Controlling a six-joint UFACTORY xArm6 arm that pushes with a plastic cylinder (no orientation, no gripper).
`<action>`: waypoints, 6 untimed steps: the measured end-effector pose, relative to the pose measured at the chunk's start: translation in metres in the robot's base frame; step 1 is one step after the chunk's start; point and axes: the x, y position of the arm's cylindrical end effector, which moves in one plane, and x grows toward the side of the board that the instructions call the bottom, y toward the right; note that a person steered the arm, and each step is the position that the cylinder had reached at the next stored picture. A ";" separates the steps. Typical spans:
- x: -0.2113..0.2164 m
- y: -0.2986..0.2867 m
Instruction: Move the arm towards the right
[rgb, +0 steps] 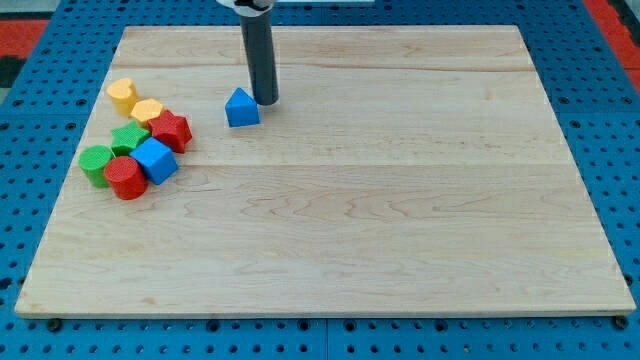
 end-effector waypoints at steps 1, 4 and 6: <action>0.000 0.047; 0.000 0.210; -0.001 0.217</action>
